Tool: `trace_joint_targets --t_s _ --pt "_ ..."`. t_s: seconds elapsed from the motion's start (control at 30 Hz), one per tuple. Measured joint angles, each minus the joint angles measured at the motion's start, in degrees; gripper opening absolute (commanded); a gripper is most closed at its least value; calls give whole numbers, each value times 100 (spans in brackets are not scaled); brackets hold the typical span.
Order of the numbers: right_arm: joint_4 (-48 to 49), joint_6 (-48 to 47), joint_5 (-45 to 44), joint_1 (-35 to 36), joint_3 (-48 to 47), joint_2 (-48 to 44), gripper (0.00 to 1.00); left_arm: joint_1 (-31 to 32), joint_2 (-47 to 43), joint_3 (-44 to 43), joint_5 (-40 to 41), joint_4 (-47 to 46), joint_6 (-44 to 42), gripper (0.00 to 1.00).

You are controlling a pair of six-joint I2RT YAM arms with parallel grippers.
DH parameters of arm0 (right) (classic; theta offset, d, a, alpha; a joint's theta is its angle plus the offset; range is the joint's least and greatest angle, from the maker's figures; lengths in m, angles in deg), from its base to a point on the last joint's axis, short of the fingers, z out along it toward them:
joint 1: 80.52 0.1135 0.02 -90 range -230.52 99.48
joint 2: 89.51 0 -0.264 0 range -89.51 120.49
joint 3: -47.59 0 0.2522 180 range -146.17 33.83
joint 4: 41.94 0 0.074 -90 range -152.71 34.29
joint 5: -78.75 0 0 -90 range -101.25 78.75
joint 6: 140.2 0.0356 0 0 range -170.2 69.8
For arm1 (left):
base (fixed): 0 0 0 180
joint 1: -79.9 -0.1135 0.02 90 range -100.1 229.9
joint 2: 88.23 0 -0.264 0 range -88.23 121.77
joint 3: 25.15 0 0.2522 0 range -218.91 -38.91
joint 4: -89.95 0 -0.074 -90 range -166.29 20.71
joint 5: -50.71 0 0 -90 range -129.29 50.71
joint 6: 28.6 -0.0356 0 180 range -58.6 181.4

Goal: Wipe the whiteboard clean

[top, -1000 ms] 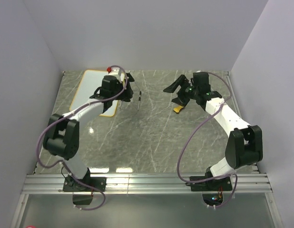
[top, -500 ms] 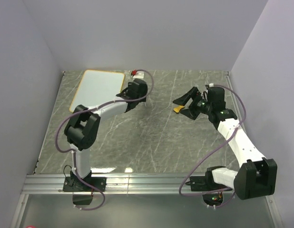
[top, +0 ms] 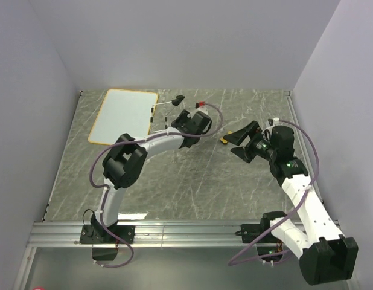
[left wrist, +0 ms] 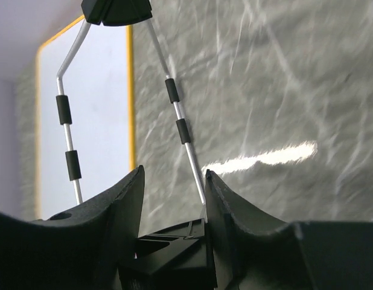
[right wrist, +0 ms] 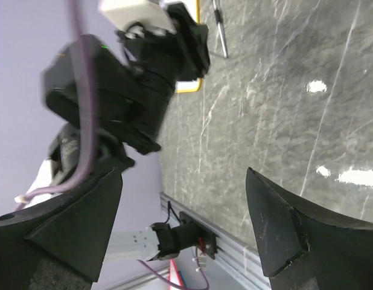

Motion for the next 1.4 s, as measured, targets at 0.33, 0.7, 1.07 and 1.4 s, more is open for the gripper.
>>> trace_joint_targets --t_s 0.33,0.7,1.07,1.4 --pt "-275 70 26 -35 111 -719 90 826 549 -356 317 1659 269 99" --pt "-914 -153 -4 -94 -79 -890 91 894 485 -1119 -1150 2594 1436 99" --pt "-1399 -595 -105 -232 -817 -407 91 -2450 -472 -1360 -2900 1902 2520 99" --pt "-1626 -826 -35 -391 -1119 31 90 -4074 2035 -3915 -4028 1674 2846 99"
